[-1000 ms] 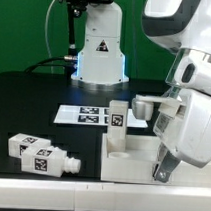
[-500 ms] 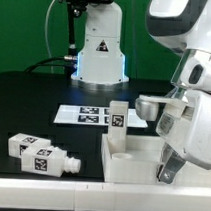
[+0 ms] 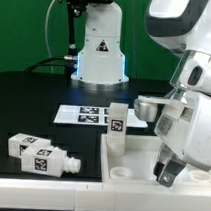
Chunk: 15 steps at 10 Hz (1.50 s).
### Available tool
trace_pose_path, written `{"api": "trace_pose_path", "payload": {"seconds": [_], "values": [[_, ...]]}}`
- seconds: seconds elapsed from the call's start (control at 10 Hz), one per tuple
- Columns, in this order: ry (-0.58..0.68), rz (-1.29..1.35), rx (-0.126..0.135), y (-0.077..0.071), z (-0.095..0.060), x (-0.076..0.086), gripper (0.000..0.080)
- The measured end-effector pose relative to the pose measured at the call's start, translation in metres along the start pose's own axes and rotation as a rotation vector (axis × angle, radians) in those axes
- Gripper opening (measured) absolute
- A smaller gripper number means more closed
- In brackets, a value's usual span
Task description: Assemble square table
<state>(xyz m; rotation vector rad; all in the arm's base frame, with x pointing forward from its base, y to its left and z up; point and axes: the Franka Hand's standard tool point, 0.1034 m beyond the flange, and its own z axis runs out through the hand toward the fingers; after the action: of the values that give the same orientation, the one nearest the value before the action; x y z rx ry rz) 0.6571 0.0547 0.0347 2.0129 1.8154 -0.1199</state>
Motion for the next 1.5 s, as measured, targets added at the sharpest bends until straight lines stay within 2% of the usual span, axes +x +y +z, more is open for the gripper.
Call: {"api": "trace_pose_path", "payload": {"seconds": [0.1, 0.2, 0.3, 0.5, 0.6, 0.8, 1.0, 1.1, 1.3, 1.4, 1.5], "values": [[0.0, 0.001, 0.0, 0.0, 0.0, 0.0, 0.033], [0.0, 0.013, 0.001, 0.0, 0.0, -0.001, 0.0512], [-0.001, 0.033, -0.001, 0.001, -0.001, -0.002, 0.061], [-0.028, 0.11, 0.013, 0.014, -0.025, -0.022, 0.0641], [-0.039, 0.195, 0.019, 0.017, -0.033, -0.029, 0.0648], [-0.036, 0.359, 0.011, 0.018, -0.033, -0.029, 0.0649], [-0.038, 0.355, 0.012, 0.019, -0.032, -0.033, 0.0649], [-0.05, 0.322, 0.053, 0.02, -0.035, -0.05, 0.0649], [-0.05, 0.283, 0.069, 0.025, -0.042, -0.091, 0.0649], [-0.069, 0.28, 0.096, 0.023, -0.041, -0.114, 0.0649], [-0.082, 0.308, 0.108, 0.021, -0.039, -0.122, 0.0649]]}}
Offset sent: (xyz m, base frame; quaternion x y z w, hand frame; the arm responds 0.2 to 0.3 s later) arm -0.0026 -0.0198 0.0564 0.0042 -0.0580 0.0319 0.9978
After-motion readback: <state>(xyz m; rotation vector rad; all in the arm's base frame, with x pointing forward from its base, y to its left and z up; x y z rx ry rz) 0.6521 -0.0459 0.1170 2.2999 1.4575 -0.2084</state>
